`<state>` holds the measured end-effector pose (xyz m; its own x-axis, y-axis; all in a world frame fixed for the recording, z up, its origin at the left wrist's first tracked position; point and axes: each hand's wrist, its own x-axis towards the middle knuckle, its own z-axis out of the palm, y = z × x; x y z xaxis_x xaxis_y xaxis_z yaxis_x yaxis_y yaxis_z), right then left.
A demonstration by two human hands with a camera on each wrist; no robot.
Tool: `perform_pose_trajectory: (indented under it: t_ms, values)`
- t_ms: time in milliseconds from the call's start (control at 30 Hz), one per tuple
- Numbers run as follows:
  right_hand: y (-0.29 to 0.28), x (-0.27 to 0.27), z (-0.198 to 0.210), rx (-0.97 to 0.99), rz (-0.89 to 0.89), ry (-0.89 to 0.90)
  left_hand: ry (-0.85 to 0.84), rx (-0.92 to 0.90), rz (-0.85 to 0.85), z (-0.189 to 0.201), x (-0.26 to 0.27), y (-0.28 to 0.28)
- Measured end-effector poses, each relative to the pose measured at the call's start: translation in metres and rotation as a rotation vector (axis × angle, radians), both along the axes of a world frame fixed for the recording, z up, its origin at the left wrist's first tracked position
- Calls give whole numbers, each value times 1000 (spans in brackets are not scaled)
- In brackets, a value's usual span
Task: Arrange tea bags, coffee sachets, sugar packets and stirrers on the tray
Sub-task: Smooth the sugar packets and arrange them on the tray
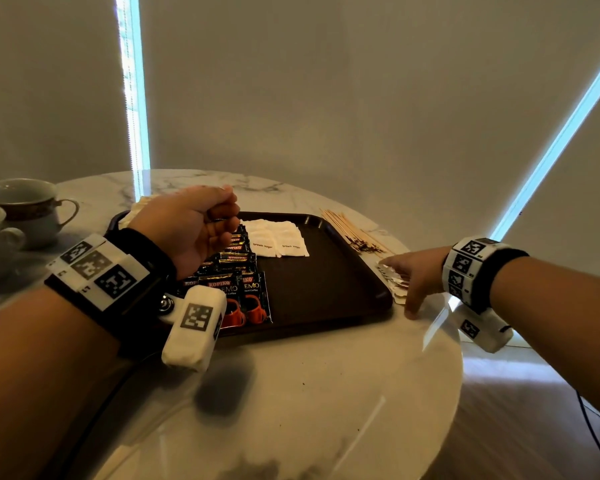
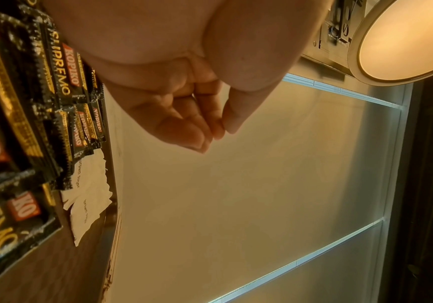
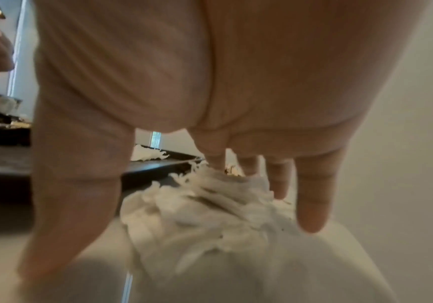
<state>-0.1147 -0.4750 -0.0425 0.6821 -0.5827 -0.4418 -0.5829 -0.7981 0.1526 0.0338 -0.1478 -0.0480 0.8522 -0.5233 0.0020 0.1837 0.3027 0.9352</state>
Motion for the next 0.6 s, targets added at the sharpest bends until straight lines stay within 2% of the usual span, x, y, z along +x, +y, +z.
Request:
perform_pose_trajectory:
  t_ms: [200,367,600]
  values:
    - [4,2,-1,-86,54,7,3,1,3,-2,1,-1]
    - [7,2,0,0,21,-10,6,-5,-1,-1,1,-1]
    - [6,0,-5,-161,146,-117,9,-6,-2,0,0,0]
